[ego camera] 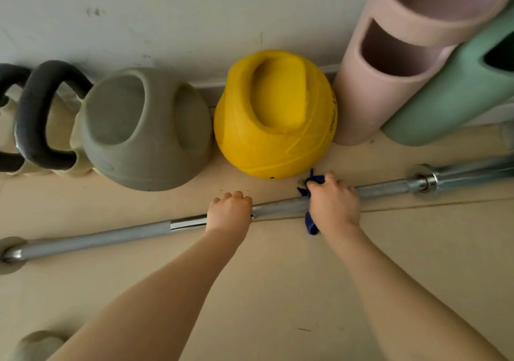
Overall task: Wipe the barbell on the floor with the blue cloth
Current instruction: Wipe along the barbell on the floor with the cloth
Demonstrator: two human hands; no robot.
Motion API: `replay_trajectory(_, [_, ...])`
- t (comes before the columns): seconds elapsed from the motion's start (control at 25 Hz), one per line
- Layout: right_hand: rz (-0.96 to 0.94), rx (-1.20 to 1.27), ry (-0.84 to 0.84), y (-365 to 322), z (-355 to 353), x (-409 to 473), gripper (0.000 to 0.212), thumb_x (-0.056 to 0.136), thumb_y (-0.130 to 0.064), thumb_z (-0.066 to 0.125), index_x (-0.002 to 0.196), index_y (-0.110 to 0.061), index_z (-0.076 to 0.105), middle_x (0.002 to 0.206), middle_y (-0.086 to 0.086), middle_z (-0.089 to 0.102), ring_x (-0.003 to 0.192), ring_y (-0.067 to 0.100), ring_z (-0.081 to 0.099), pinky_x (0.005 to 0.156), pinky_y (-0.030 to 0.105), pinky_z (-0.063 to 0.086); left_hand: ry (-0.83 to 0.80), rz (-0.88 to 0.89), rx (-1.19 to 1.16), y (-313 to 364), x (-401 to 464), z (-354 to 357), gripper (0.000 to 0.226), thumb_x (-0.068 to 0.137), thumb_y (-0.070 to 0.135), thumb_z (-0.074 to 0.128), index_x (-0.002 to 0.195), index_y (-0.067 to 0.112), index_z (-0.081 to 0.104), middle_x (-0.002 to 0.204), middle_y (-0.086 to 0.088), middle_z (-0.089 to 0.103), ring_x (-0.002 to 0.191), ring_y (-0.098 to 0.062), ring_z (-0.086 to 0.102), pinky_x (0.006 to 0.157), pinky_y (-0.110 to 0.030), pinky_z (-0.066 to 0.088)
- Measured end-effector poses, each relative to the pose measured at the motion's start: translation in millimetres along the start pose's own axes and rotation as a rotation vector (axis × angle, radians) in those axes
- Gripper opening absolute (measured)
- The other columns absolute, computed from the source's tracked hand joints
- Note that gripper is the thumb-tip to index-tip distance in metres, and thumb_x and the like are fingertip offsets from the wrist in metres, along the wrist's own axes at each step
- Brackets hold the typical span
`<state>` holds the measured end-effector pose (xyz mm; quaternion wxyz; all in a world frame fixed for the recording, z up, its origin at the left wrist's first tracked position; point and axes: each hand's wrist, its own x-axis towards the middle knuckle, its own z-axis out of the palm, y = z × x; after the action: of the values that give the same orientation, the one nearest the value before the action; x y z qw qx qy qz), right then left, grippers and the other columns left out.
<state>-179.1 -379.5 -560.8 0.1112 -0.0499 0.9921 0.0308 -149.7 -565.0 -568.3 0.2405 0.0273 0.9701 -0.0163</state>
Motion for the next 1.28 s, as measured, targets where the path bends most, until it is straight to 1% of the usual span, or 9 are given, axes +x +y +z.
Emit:
replay_trajectory(0.08, [0.010, 0.116, -0.058, -30, -1, -13, 0.025, 0.088, -0.012, 0.049, 0.111, -0.017, 0.061, 0.108, 0.013, 0.056, 0.086, 0.031, 0.058, 0.062, 0.032, 0.039, -0.028, -0.009, -0.022, 0, 2, -2, 0.025, 0.089, 0.024, 0.057, 0.111, 0.014, 0.056, 0.110, -0.007, 0.055, 0.103, -0.027, 0.051, 0.081, -0.033, 0.041])
replay_trajectory(0.16, [-0.155, 0.188, -0.099, -61, 5, -37, 0.029, 0.087, -0.019, 0.056, 0.115, -0.018, 0.058, 0.111, 0.013, 0.054, 0.084, 0.029, 0.059, 0.060, 0.030, 0.037, -0.042, -0.016, -0.026, 1, 1, 0, 0.030, 0.087, 0.029, 0.060, 0.112, 0.013, 0.055, 0.111, -0.008, 0.054, 0.104, -0.027, 0.050, 0.082, -0.034, 0.042])
replay_trajectory(0.28, [-0.318, 0.124, -0.077, -29, 8, -34, 0.045, 0.082, -0.032, 0.061, 0.125, -0.022, 0.052, 0.110, 0.013, 0.055, 0.086, 0.031, 0.058, 0.067, 0.033, 0.042, -0.023, -0.008, -0.017, 1, -6, 8, 0.034, 0.085, 0.030, 0.062, 0.112, 0.013, 0.051, 0.112, -0.008, 0.052, 0.105, -0.028, 0.049, 0.082, -0.035, 0.041])
replay_trajectory(0.48, [0.227, 0.189, -0.016, 27, 12, -31, 0.041, 0.086, -0.016, 0.053, 0.126, -0.023, 0.054, 0.111, 0.016, 0.054, 0.088, 0.037, 0.057, 0.070, 0.038, 0.044, 0.079, 0.058, 0.002, 2, -23, 22, 0.031, 0.085, 0.030, 0.062, 0.109, 0.015, 0.049, 0.110, -0.005, 0.051, 0.102, -0.028, 0.050, 0.077, -0.034, 0.038])
replay_trajectory(0.68, [-0.192, 0.112, -0.006, 24, 16, -47, 0.043, 0.082, -0.017, 0.054, 0.125, -0.021, 0.054, 0.107, 0.017, 0.056, 0.082, 0.036, 0.059, 0.068, 0.037, 0.045, 0.131, 0.096, 0.018, 5, -31, 21, 0.032, 0.073, 0.023, 0.076, 0.093, 0.009, 0.057, 0.093, -0.011, 0.059, 0.085, -0.032, 0.057, 0.067, -0.037, 0.043])
replay_trajectory(0.84, [0.353, 0.148, 0.045, 96, 18, -33, 0.042, 0.085, -0.015, 0.055, 0.127, -0.019, 0.054, 0.110, 0.022, 0.052, 0.092, 0.041, 0.053, 0.072, 0.044, 0.043, 0.103, 0.085, 0.012, 6, -30, 19, 0.030, 0.069, 0.018, 0.079, 0.089, 0.007, 0.059, 0.088, -0.014, 0.059, 0.080, -0.035, 0.057, 0.064, -0.037, 0.043])
replay_trajectory(1.04, [-0.016, 0.058, 0.023, 91, 24, -35, 0.048, 0.086, -0.020, 0.052, 0.134, -0.023, 0.045, 0.116, 0.018, 0.050, 0.095, 0.037, 0.053, 0.076, 0.042, 0.043, 0.048, 0.030, 0.024, 3, -24, 16, 0.025, 0.085, 0.025, 0.062, 0.106, 0.013, 0.053, 0.106, -0.009, 0.055, 0.098, -0.031, 0.052, 0.077, -0.038, 0.041])
replay_trajectory(1.2, [0.438, 0.150, 0.069, 136, 22, -23, 0.050, 0.085, -0.014, 0.055, 0.134, -0.018, 0.046, 0.122, 0.025, 0.048, 0.099, 0.042, 0.050, 0.076, 0.046, 0.042, 0.130, 0.038, -0.038, 23, -16, 11, 0.050, 0.088, 0.020, 0.052, 0.135, 0.018, 0.035, 0.128, -0.004, 0.049, 0.119, -0.027, 0.044, 0.097, -0.036, 0.035])
replay_trajectory(1.28, [0.284, 0.144, 0.020, 117, 23, -27, 0.054, 0.084, -0.015, 0.057, 0.136, -0.019, 0.043, 0.120, 0.022, 0.048, 0.098, 0.041, 0.051, 0.074, 0.045, 0.044, 0.166, 0.181, -0.034, 45, -14, 11, 0.057, 0.091, 0.024, 0.049, 0.142, 0.017, 0.025, 0.133, -0.003, 0.046, 0.122, -0.026, 0.043, 0.101, -0.036, 0.034])
